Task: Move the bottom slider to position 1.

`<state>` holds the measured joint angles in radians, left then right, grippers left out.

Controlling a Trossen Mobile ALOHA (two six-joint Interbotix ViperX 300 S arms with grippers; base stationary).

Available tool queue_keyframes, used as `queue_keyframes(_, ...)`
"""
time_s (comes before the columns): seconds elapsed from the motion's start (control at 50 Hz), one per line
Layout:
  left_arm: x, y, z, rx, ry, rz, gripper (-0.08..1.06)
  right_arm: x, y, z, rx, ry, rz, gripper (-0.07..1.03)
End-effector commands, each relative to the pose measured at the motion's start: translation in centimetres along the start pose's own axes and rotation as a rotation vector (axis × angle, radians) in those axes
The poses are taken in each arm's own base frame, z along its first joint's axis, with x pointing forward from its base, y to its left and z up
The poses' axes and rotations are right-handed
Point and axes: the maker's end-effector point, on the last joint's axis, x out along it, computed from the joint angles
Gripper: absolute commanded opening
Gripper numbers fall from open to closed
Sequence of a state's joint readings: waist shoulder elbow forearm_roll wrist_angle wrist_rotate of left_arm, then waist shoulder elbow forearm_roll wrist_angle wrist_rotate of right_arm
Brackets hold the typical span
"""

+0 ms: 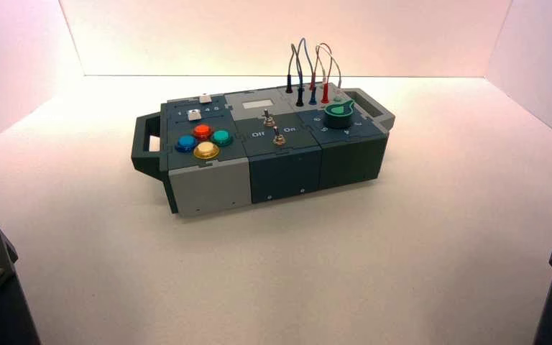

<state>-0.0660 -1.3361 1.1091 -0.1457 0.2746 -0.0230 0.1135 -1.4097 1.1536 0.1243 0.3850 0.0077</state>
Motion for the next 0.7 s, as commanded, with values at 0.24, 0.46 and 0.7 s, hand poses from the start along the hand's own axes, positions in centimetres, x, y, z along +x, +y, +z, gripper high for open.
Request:
queue_keyframes(0.24,0.8,0.0,0.2,0.011,0.018,0.003,-0.03,0.2,0.1,0.3,-0.011,0.017,0.001,-0.02)
queue_keyframes(0.46,3.6,-1.2,-2.2,-0.010,0.162,-0.047,-0.03,0.3,0.2,0.1,-0.010,0.026,0.009,-0.02)
queue_keyframes(0.7,8.7,-7.5,-5.8,0.030,0.421,-0.234,-0.03,0.8,1.3,-0.7,-0.011,0.078,0.065,-0.02)
